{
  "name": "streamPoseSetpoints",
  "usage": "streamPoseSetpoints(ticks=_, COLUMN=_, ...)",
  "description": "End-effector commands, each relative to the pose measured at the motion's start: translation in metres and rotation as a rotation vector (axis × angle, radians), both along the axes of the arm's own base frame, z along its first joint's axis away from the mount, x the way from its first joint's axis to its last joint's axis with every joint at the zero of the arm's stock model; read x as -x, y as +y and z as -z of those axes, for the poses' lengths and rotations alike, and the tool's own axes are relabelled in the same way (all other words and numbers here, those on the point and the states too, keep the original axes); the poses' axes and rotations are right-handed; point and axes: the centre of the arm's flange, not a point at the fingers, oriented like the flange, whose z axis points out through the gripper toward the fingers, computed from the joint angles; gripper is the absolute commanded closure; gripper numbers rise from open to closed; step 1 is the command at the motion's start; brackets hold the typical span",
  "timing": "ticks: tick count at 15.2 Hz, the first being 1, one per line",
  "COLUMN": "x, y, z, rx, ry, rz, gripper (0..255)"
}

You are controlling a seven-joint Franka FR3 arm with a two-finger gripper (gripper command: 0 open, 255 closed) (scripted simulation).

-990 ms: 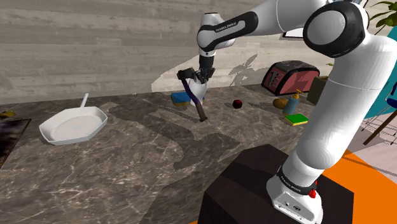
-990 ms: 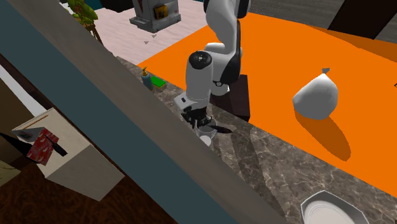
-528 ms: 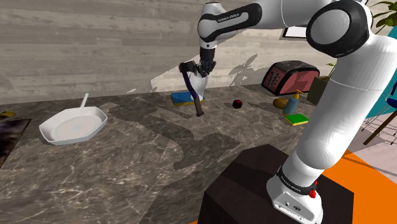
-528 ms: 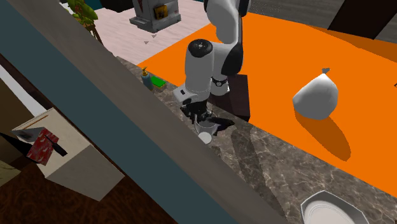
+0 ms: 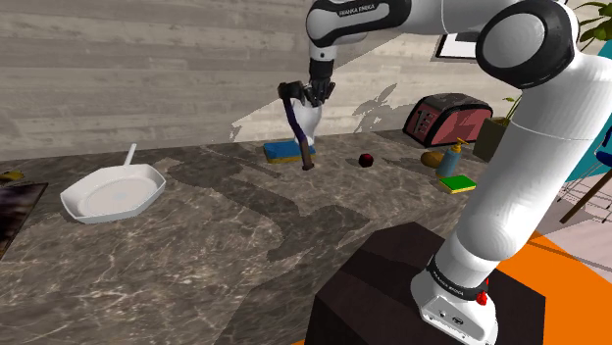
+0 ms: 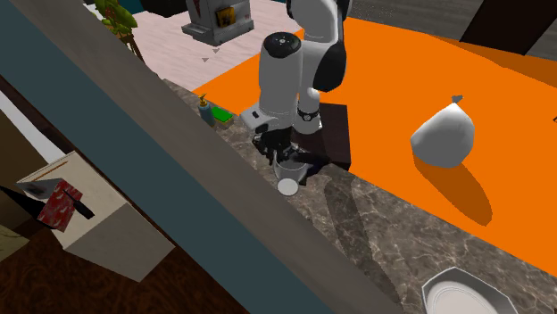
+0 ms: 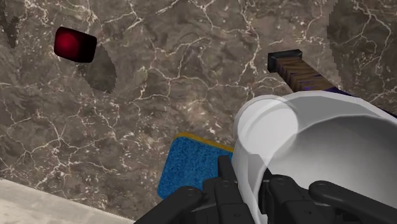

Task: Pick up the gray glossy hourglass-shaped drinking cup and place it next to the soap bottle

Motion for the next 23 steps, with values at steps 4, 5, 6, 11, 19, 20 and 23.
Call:
streamPoseSetpoints(ticks=4, x=0.0, y=-0.001, z=-0.028, rx=0.0, ry=-0.001, rz=0.0, gripper=255)
streamPoseSetpoints(ticks=5, x=0.0, y=-0.001, z=-0.033, rx=0.0, ry=-0.001, rz=0.0, gripper=255)
streamPoseSetpoints(ticks=6, x=0.0, y=-0.001, z=-0.038, rx=0.0, ry=-0.001, rz=0.0, gripper=255)
streamPoseSetpoints(ticks=11, x=0.0, y=-0.001, z=-0.064, rx=0.0, ry=-0.001, rz=0.0, gripper=255)
streamPoseSetpoints(ticks=19, x=0.0, y=-0.001, z=-0.103, rx=0.0, ry=-0.001, rz=0.0, gripper=255)
streamPoseSetpoints(ticks=20, x=0.009, y=-0.01, z=-0.103, rx=0.0, ry=-0.001, rz=0.0, gripper=255)
streamPoseSetpoints(ticks=23, x=0.037, y=-0.038, z=-0.103, rx=0.0, ry=-0.001, rz=0.0, gripper=255)
